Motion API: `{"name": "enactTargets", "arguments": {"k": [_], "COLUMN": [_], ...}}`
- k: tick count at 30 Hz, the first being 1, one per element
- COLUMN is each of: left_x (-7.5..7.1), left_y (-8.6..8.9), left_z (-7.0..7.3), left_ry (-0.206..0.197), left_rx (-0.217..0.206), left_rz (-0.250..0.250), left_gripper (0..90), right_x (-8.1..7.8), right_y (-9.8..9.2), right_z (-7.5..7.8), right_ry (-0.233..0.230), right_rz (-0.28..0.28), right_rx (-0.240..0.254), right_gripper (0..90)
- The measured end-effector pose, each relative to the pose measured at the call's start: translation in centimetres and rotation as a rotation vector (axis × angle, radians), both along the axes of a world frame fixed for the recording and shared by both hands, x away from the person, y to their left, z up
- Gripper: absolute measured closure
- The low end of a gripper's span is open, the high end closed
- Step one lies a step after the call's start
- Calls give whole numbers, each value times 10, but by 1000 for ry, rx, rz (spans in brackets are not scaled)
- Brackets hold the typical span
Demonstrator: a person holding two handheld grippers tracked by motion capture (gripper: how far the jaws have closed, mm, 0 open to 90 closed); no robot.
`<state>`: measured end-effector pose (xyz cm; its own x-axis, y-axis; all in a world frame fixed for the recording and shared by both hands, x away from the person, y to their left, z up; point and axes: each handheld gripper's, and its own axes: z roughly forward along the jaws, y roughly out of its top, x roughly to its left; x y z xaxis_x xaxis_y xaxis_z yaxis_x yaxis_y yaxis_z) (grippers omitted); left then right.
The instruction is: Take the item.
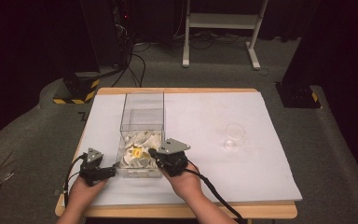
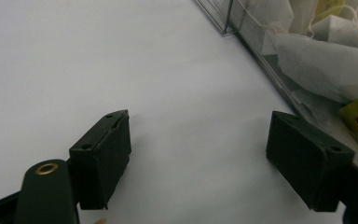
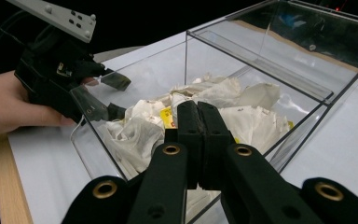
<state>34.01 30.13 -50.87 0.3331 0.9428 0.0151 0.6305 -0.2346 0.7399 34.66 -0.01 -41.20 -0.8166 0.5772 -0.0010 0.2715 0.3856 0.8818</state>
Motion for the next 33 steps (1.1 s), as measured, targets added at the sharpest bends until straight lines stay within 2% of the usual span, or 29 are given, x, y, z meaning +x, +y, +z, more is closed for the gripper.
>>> {"name": "enactTargets", "arguments": {"k": [25, 33], "left_x": [0, 0], "left_y": [0, 0], "left_z": [0, 0], "left_ry": [0, 0], "left_rx": [0, 1], "left_rz": [0, 0], "left_gripper": [219, 220], "right_x": [-3, -4], "right_y": [-10, -11], "right_z": [13, 13], "right_ry": [-54, -62], "right_rz": [-41, -40], "right_rx": [96, 107], "right_gripper": [894, 894]}}
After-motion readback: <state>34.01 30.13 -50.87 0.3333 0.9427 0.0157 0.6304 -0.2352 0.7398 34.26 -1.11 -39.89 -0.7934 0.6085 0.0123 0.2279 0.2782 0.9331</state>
